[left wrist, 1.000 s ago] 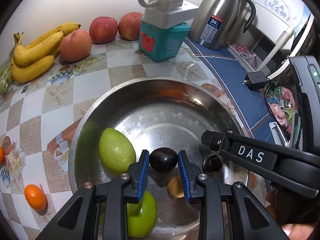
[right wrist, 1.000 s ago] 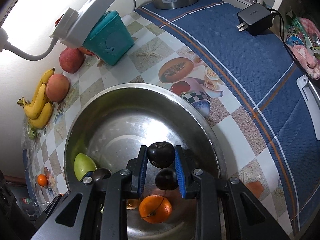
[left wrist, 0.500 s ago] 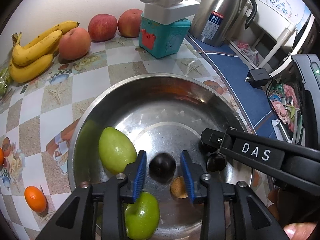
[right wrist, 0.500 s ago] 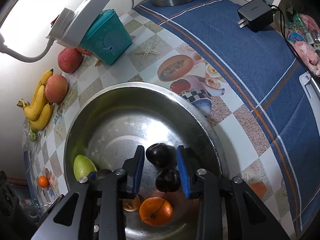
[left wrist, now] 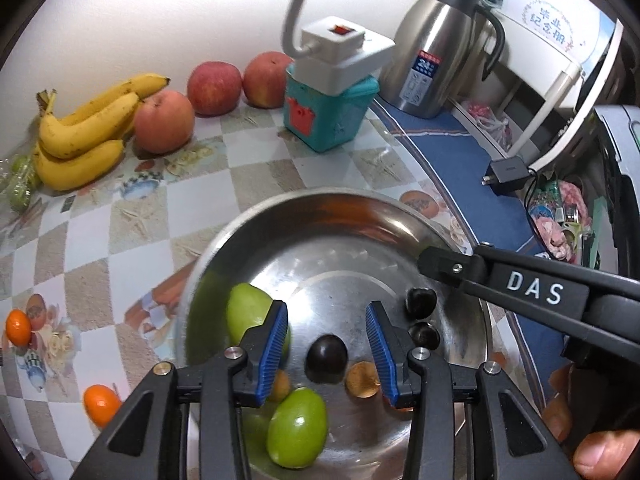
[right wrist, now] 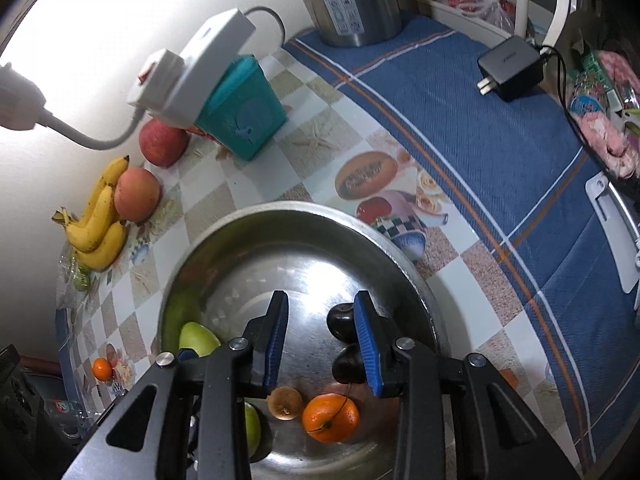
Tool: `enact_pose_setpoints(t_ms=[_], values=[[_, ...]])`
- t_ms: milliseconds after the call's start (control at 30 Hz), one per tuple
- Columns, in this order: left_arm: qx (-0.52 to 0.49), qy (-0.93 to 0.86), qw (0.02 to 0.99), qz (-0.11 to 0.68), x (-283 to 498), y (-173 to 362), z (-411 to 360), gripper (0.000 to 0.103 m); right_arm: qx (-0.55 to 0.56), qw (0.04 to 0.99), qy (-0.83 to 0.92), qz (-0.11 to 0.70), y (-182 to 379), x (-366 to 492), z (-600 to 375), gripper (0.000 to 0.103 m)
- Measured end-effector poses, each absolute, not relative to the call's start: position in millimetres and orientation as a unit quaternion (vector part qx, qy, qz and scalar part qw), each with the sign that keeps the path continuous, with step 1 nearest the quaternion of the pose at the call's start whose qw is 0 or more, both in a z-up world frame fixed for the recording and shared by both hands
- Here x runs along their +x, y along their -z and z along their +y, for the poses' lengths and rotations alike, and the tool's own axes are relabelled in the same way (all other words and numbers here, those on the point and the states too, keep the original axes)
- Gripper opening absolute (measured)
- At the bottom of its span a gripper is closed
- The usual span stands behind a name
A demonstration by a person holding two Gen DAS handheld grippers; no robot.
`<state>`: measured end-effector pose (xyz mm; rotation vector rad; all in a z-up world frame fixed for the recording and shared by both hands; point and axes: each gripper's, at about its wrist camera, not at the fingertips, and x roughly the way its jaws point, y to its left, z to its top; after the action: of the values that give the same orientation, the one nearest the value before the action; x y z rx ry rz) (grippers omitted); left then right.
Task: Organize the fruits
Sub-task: 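Lower the plum into the bowl with the left tool while the right tool releases its plum, then move both open tools back toward the loose tangerines on the table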
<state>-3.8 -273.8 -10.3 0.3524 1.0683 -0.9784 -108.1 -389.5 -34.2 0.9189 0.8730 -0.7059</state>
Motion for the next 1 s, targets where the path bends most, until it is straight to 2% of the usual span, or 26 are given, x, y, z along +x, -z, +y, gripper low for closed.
enact_pose_setpoints(t_ms=[300,1000], values=[[0.142,0.4,0.763,0.487,23.0,-3.3,-252.6,0.044,0.405,0.751,0.322,0.41,30.1,-103.9,-385.6,0.035],[0.079,0.309,0.78,0.539,72.6,2.8,-205.9,0.044,0.385,0.753,0.313,0.433,30.6,-93.9,-379.1,0.035]])
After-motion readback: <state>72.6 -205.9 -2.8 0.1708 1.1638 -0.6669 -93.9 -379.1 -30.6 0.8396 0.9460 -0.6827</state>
